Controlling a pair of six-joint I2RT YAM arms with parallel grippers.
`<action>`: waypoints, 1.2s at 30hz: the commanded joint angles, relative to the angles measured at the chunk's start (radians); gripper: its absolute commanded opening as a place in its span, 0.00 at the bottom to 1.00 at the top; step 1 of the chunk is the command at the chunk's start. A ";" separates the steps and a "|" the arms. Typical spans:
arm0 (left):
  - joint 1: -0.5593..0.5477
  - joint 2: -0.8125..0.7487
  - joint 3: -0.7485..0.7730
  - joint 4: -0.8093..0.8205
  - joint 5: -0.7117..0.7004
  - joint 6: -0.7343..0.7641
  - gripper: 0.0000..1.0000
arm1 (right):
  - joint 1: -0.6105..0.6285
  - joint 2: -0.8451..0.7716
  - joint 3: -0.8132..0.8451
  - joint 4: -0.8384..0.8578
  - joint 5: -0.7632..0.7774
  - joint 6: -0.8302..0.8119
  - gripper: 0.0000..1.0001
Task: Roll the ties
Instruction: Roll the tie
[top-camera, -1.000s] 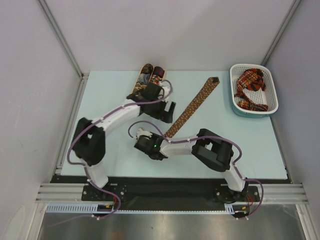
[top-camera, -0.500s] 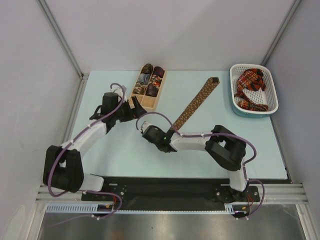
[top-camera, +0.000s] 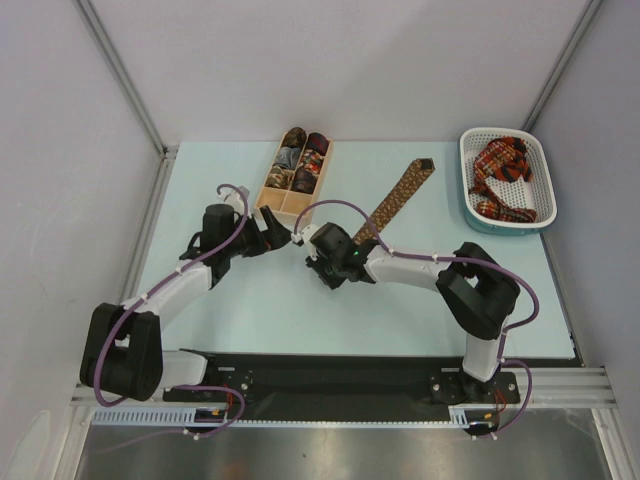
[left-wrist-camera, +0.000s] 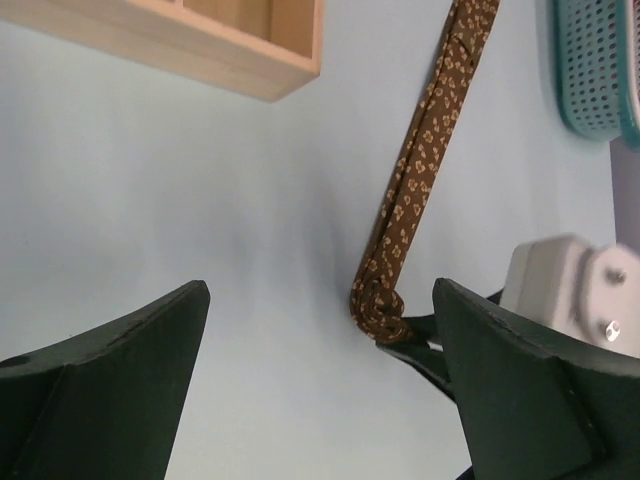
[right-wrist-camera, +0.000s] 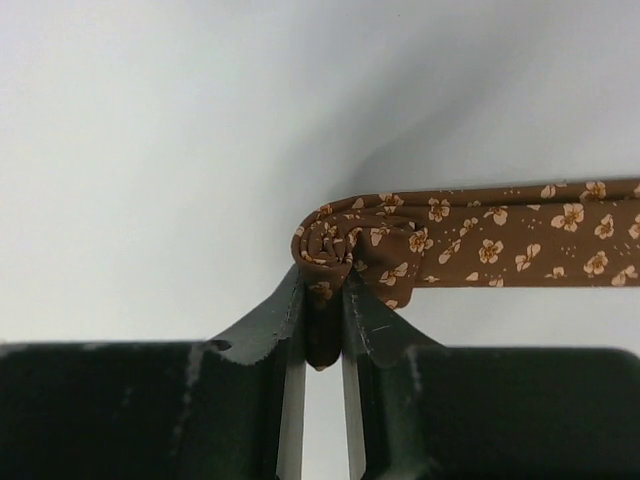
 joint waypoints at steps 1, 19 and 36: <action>0.004 -0.032 -0.031 0.090 0.012 -0.006 1.00 | -0.076 -0.048 0.002 0.031 -0.235 0.033 0.00; -0.204 0.044 -0.029 0.133 0.025 0.224 1.00 | -0.320 0.158 0.080 0.114 -0.967 0.208 0.00; -0.384 0.159 0.078 0.049 -0.084 0.475 1.00 | -0.409 0.293 0.170 0.054 -1.160 0.202 0.00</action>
